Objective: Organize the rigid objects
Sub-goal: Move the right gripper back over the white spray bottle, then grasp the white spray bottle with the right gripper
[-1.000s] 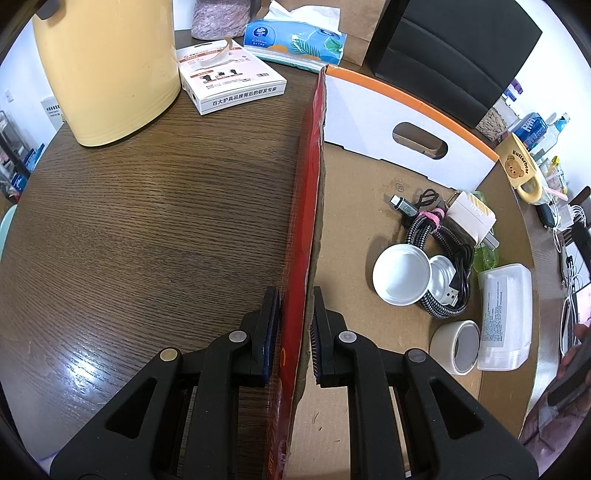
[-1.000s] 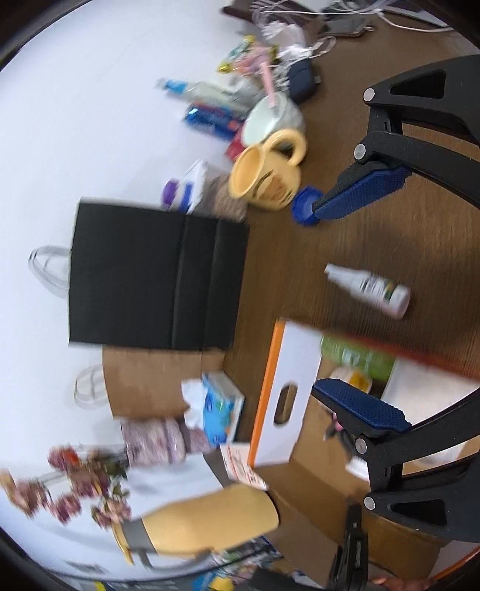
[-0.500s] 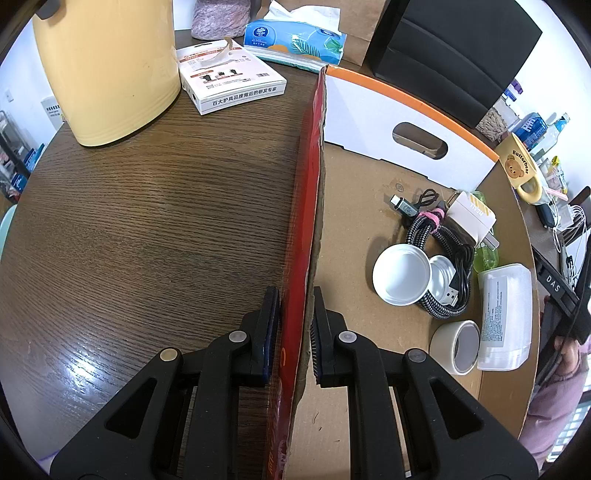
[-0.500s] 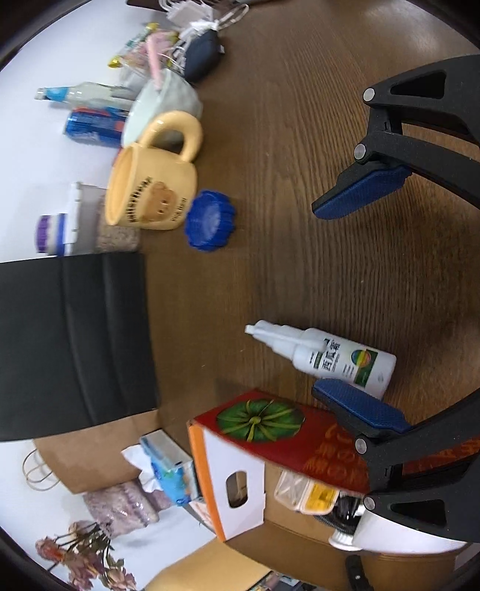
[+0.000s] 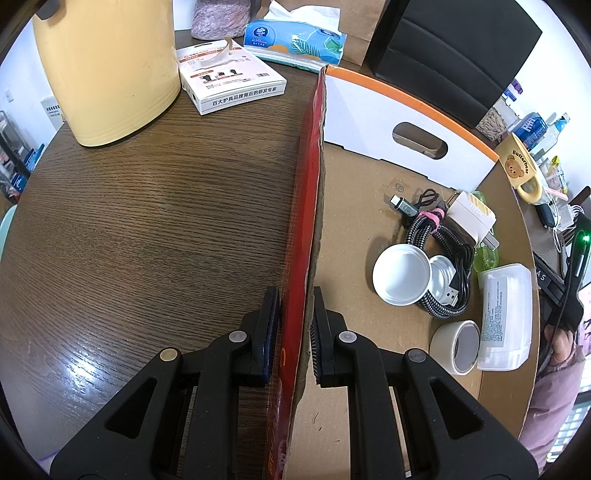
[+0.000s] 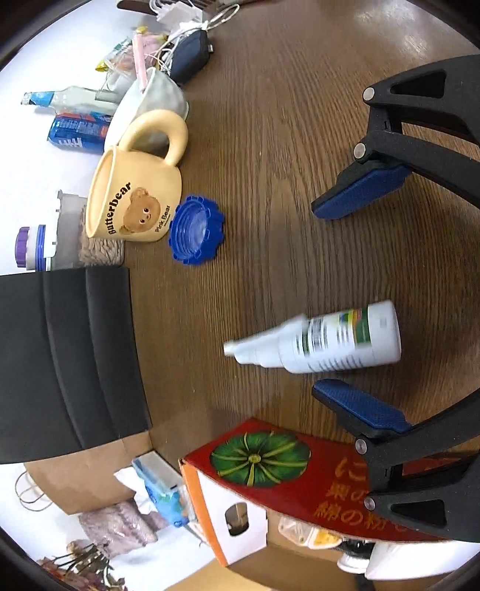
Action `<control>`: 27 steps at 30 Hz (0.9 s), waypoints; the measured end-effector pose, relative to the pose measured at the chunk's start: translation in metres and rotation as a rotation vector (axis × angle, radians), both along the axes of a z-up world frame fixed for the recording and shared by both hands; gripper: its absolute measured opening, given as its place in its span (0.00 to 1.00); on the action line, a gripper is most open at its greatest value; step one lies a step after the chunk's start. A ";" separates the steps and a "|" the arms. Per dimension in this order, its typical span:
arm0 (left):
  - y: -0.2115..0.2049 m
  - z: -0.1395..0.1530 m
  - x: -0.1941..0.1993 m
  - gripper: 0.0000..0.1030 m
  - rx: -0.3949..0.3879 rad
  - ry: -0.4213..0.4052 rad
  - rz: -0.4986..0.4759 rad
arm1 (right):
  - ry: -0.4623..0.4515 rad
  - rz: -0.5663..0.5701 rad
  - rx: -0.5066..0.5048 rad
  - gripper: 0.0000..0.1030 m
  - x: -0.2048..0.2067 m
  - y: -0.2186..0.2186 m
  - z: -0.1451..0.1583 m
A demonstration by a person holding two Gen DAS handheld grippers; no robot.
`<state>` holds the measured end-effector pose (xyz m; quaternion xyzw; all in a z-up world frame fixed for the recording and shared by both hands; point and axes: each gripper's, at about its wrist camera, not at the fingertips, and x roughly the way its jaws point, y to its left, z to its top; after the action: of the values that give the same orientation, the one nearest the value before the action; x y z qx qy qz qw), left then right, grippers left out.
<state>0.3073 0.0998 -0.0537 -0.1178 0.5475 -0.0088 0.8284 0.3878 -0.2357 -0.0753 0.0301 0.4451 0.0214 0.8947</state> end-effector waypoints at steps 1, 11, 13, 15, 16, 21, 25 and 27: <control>0.000 0.000 0.000 0.10 0.000 0.000 0.000 | -0.001 0.001 -0.011 0.87 0.000 0.001 0.000; 0.000 0.000 0.000 0.10 0.000 0.000 0.000 | -0.037 0.013 -0.063 0.33 -0.009 0.008 0.004; 0.000 0.000 0.000 0.10 0.001 0.000 0.000 | -0.051 0.005 -0.058 0.32 -0.011 0.006 0.006; 0.000 0.001 0.000 0.10 0.000 0.000 0.000 | -0.069 -0.003 -0.059 0.31 -0.014 0.005 0.009; 0.000 0.001 0.000 0.10 0.001 0.000 -0.001 | -0.082 -0.006 -0.060 0.31 -0.016 0.005 0.011; 0.000 0.001 0.000 0.10 0.002 0.000 -0.001 | -0.143 -0.003 -0.055 0.31 -0.025 0.006 0.026; 0.000 0.001 0.000 0.10 0.001 0.000 0.000 | -0.214 0.020 -0.053 0.31 -0.037 0.011 0.047; 0.000 0.001 0.000 0.10 0.001 0.000 -0.001 | -0.249 0.037 -0.050 0.31 -0.044 0.015 0.058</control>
<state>0.3074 0.0999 -0.0532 -0.1172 0.5476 -0.0087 0.8285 0.3440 -0.2207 -0.0177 -0.0033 0.3313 0.0304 0.9430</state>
